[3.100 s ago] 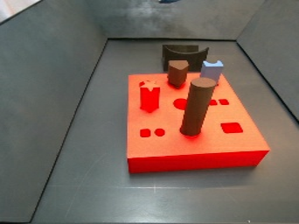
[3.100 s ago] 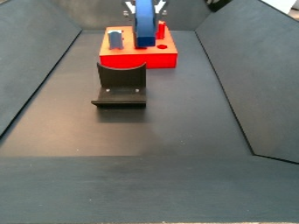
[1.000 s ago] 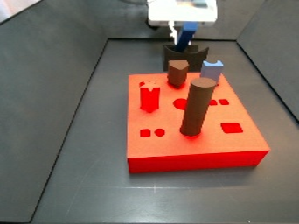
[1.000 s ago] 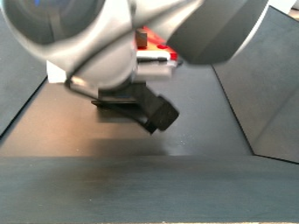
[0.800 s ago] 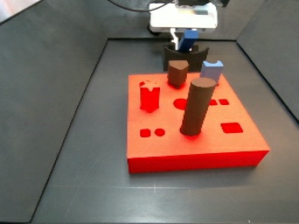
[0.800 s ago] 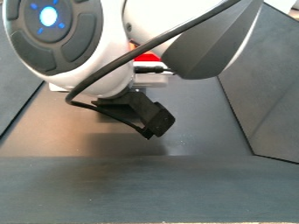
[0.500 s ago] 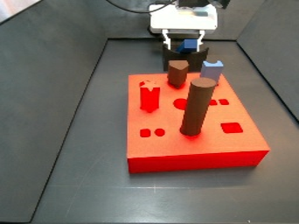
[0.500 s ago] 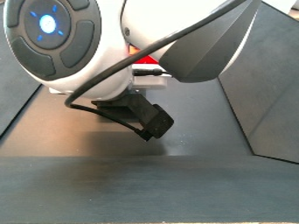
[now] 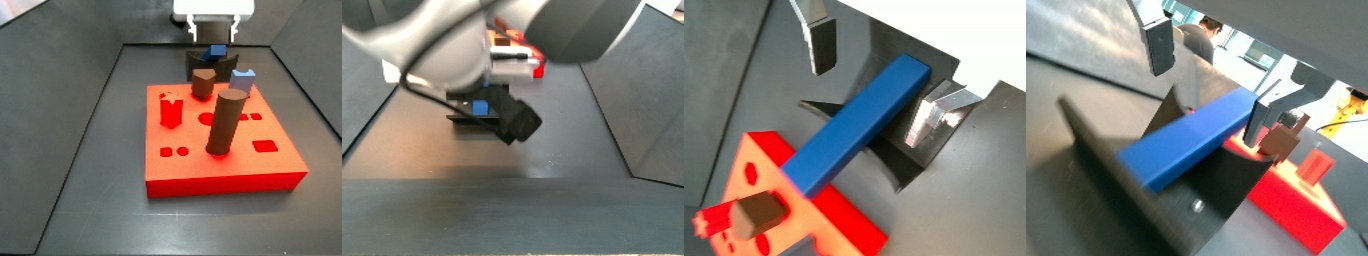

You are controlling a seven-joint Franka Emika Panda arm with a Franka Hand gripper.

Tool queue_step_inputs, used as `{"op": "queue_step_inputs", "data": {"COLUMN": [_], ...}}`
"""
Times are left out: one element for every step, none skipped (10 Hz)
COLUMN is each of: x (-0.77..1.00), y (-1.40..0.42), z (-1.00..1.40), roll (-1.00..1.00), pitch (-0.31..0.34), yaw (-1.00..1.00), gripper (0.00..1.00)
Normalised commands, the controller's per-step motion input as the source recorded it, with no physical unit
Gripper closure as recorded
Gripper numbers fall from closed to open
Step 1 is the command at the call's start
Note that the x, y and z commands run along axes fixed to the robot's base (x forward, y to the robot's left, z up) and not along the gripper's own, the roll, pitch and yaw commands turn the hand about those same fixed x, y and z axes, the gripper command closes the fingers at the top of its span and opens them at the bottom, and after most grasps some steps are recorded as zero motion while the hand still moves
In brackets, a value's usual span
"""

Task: Pick up the rectangle object. Move up. Place the rectangle object on the fixture. Regrasp the rectangle object. Move to above the board. Insert the rectangle object.
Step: Regrasp the rectangle object.

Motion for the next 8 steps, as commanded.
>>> {"op": "queue_step_inputs", "data": {"x": [-0.04, -0.03, -0.03, -0.03, 0.01, 0.01, -0.01, -0.05], "y": [0.00, 0.00, 0.00, 0.00, -1.00, -1.00, -1.00, -1.00], "z": [0.85, 0.74, 0.51, 0.27, 0.88, 0.84, 0.82, 0.76], "roll": [0.05, 0.05, 0.05, 0.05, 1.00, 1.00, 1.00, 1.00], "pitch": [0.050, 0.059, 0.072, 0.073, 0.059, 0.057, 0.050, 0.040], "yaw": [0.01, 0.00, -0.01, -0.01, 0.03, 0.03, 0.03, 0.03], "gripper": [0.00, 0.00, 0.00, 0.00, 0.00, 0.00, 0.00, 0.00]}}
